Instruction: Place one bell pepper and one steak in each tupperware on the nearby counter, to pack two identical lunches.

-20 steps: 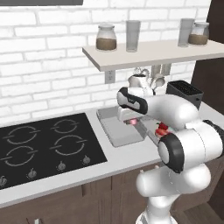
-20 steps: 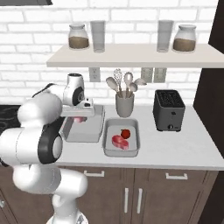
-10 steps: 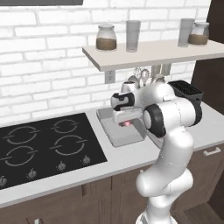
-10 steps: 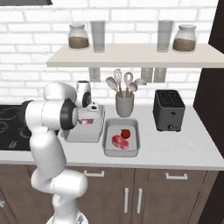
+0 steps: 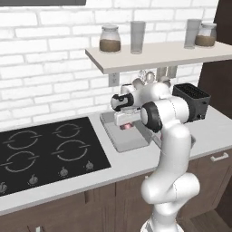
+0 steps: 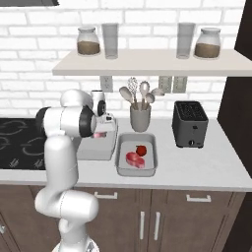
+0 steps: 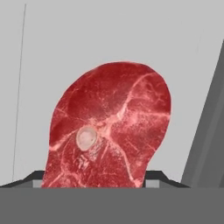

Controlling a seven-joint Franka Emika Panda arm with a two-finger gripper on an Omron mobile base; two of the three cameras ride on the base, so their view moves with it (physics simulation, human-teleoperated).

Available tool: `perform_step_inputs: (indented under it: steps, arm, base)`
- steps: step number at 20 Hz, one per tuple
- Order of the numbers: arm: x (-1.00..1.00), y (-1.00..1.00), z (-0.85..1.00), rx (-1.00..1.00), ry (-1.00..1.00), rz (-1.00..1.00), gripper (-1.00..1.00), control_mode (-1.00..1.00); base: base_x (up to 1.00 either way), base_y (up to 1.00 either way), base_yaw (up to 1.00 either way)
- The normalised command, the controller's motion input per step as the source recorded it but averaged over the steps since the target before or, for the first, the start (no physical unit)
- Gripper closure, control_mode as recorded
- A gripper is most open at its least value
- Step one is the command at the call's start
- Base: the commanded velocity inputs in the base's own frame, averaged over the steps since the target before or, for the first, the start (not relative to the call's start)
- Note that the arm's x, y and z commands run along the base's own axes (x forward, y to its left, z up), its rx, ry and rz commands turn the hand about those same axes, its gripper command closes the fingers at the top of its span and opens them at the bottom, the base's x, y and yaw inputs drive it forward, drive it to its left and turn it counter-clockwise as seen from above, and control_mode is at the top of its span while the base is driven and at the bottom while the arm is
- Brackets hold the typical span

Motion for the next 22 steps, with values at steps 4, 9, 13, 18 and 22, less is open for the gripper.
perform_step_inputs:
  steps: [4, 9, 13, 18, 22]
  arm:
    - [0.01, 0.0, -0.13, 0.0, -0.13, 0.01, 1.0, -1.0]
    - [0.01, 0.0, -0.05, 0.0, -0.23, 0.01, 1.0, -1.0]
    - [0.14, 0.0, -0.15, 0.0, -0.11, 0.0, 1.0, -1.0]
    - [0.0, 0.0, 0.0, 0.0, 0.0, 0.0, -1.0, -1.0]
    - [0.0, 0.0, 0.0, 0.0, 0.01, 0.0, -1.0, -1.0]
  base:
    - [0.0, 0.0, 0.0]
    - [0.0, 0.0, 0.0]
    - [0.0, 0.0, 0.0]
    - [0.0, 0.0, 0.0]
    - [0.0, 0.0, 0.0]
